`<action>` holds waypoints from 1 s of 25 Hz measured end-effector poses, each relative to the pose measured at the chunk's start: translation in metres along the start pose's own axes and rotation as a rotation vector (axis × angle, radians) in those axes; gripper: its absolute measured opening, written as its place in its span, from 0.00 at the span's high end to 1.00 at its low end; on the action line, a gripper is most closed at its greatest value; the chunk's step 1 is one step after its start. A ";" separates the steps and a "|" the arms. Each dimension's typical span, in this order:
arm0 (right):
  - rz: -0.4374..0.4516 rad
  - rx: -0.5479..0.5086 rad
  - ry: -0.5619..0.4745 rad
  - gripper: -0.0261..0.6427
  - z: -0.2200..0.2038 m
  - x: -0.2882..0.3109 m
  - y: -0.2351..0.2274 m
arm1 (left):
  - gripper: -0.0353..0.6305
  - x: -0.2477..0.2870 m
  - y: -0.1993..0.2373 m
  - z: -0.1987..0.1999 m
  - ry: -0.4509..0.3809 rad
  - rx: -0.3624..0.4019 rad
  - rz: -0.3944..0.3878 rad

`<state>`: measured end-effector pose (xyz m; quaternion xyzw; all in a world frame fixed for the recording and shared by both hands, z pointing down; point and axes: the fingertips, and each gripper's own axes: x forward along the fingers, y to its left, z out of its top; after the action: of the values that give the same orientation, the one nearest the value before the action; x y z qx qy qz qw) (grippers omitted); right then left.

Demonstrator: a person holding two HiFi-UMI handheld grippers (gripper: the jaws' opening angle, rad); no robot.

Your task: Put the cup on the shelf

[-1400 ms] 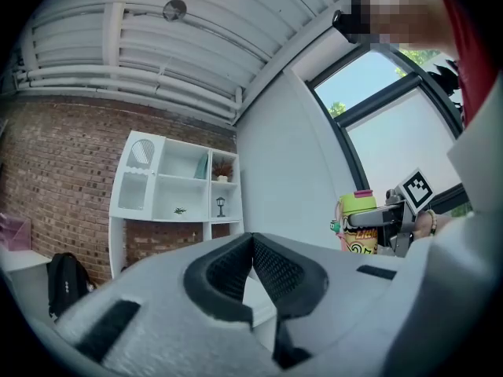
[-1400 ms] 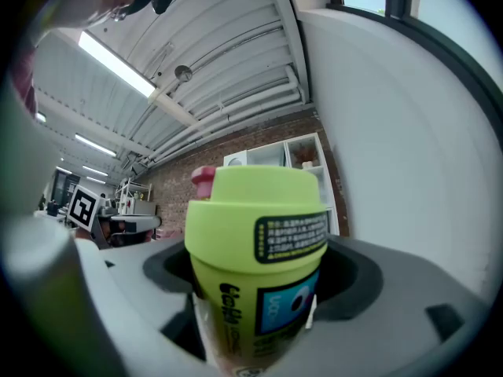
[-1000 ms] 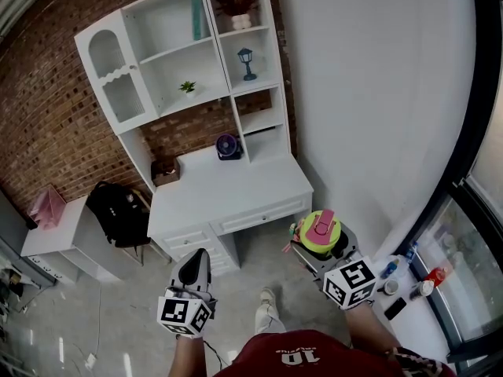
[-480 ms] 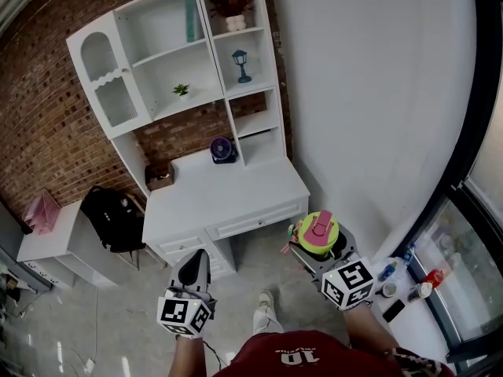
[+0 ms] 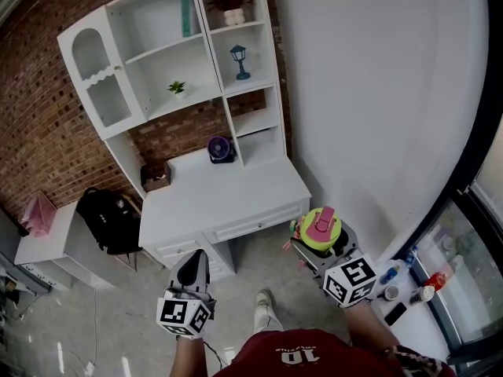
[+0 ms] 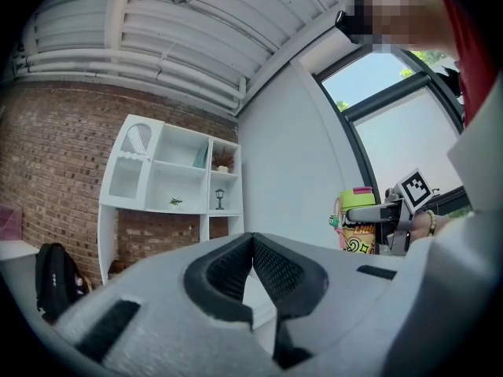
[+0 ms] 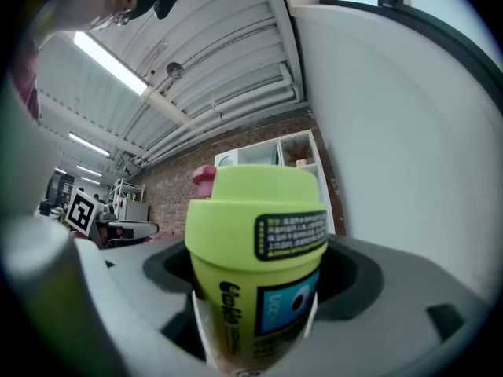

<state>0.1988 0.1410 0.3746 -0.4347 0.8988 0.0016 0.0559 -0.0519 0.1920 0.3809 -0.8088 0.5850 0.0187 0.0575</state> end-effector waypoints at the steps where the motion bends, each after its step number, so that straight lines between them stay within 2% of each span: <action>1: 0.000 0.000 0.000 0.35 -0.001 0.005 -0.002 | 0.95 0.005 0.003 -0.002 -0.001 -0.001 -0.002; 12: -0.043 0.015 -0.038 0.34 0.026 0.077 -0.048 | 0.95 0.093 0.052 -0.009 -0.011 -0.010 -0.015; 18: -0.084 0.035 0.002 0.34 0.018 0.119 -0.069 | 0.95 0.127 0.088 -0.014 0.003 -0.032 -0.014; 22: -0.106 0.038 0.007 0.34 0.022 0.147 -0.082 | 0.95 0.160 0.112 -0.006 -0.020 -0.061 -0.025; 25: -0.130 0.040 0.011 0.34 0.026 0.170 -0.088 | 0.95 0.180 0.125 -0.004 -0.021 -0.043 -0.045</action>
<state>0.1654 -0.0457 0.3354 -0.4910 0.8688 -0.0225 0.0597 -0.1139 -0.0172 0.3581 -0.8225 0.5656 0.0384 0.0465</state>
